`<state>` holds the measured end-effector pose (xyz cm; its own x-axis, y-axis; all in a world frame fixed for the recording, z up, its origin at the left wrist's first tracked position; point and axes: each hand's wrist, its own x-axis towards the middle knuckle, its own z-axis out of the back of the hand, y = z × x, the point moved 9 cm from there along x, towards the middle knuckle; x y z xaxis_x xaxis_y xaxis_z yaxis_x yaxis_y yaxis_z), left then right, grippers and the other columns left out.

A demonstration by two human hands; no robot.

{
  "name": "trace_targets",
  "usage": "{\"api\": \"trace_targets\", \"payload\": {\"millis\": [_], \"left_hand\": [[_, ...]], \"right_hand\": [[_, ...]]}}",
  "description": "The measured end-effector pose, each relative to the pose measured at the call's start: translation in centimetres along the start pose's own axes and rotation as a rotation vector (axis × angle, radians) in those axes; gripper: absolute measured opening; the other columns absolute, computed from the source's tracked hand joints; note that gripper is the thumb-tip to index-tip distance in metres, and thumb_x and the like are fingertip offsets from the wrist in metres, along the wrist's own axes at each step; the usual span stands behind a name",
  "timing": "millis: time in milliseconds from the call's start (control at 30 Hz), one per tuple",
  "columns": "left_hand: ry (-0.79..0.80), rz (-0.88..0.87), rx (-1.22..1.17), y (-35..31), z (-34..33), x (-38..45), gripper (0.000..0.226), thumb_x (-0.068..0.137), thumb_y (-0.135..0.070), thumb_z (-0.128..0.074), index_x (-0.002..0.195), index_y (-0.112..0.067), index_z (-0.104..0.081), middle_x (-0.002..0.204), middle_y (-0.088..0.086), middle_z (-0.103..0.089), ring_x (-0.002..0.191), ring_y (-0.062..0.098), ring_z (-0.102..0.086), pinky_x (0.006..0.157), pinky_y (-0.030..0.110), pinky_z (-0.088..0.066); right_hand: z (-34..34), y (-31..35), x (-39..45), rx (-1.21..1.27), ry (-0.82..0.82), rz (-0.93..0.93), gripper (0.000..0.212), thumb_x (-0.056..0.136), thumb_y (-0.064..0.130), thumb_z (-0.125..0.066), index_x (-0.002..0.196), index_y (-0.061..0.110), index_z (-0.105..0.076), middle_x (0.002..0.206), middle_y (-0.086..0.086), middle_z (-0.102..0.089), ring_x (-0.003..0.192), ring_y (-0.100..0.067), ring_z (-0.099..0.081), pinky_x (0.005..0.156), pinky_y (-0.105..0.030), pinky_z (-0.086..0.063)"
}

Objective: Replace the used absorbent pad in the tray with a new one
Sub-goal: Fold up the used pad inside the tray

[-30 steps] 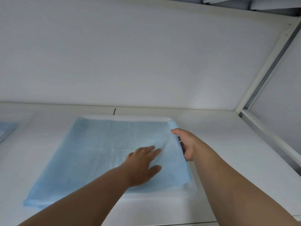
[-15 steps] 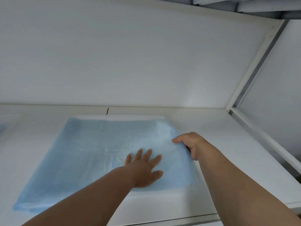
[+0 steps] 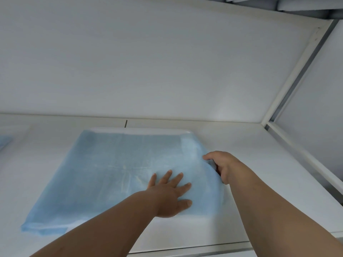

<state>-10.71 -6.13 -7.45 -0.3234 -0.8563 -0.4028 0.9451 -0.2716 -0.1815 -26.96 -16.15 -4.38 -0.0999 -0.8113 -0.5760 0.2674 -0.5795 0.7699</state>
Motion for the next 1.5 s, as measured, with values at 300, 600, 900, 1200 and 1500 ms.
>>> {"api": "trace_targets", "payload": {"millis": [300,600,900,1200,1500], "left_hand": [[-0.039,-0.004,-0.085,0.2,0.5,0.0,0.065,0.089,-0.07,-0.028,0.147,-0.052,-0.006,0.16,-0.015,0.012,0.146,0.016,0.021,0.115,0.055,0.012],[-0.491,0.266,-0.738,6.9,4.6,-1.6,0.041,0.098,-0.03,-0.045,0.139,-0.025,-0.048,0.133,-0.001,-0.056,0.121,0.016,-0.052,0.1,0.024,-0.037],[-0.401,0.278,-0.74,7.5,4.0,-1.8,0.052,0.097,-0.037,-0.048,0.146,-0.029,-0.035,0.112,-0.002,-0.059,0.116,0.02,-0.054,0.099,0.029,-0.04],[-0.276,0.224,-0.388,6.4,4.2,-0.3,0.053,0.101,-0.031,-0.038,0.15,-0.019,-0.026,0.158,0.003,-0.022,0.142,0.026,-0.023,0.114,0.03,-0.017],[-0.325,0.252,-0.358,7.5,3.4,0.0,0.057,0.097,-0.038,-0.044,0.15,-0.028,-0.027,0.156,0.001,-0.023,0.142,0.024,-0.022,0.116,0.032,-0.02]], "right_hand": [[-3.5,4.4,-1.0,-0.099,0.104,0.257,0.031,0.078,0.017,-0.07,0.106,0.006,-0.062,0.109,-0.024,-0.068,0.089,-0.037,-0.068,0.074,-0.043,-0.051],[-10.7,3.8,-3.6,-0.354,0.315,0.261,0.073,0.091,0.021,-0.062,0.151,0.026,-0.02,0.078,-0.009,-0.055,0.05,-0.013,-0.049,0.047,-0.024,-0.04],[-11.1,3.5,-3.6,-0.167,0.383,0.21,0.053,0.096,0.021,-0.058,0.143,0.019,-0.035,0.091,-0.012,-0.055,0.063,-0.018,-0.057,0.06,-0.036,-0.058],[-9.7,2.9,-2.5,-0.222,0.265,0.251,0.022,0.095,0.022,-0.055,0.115,0.012,-0.058,0.083,-0.007,-0.059,0.057,-0.014,-0.056,0.051,-0.024,-0.05],[-9.2,3.2,-1.9,-0.492,0.154,0.366,0.012,0.09,0.013,-0.051,0.095,0.007,-0.06,0.083,-0.019,-0.062,0.064,-0.025,-0.057,0.053,-0.029,-0.045]]}}
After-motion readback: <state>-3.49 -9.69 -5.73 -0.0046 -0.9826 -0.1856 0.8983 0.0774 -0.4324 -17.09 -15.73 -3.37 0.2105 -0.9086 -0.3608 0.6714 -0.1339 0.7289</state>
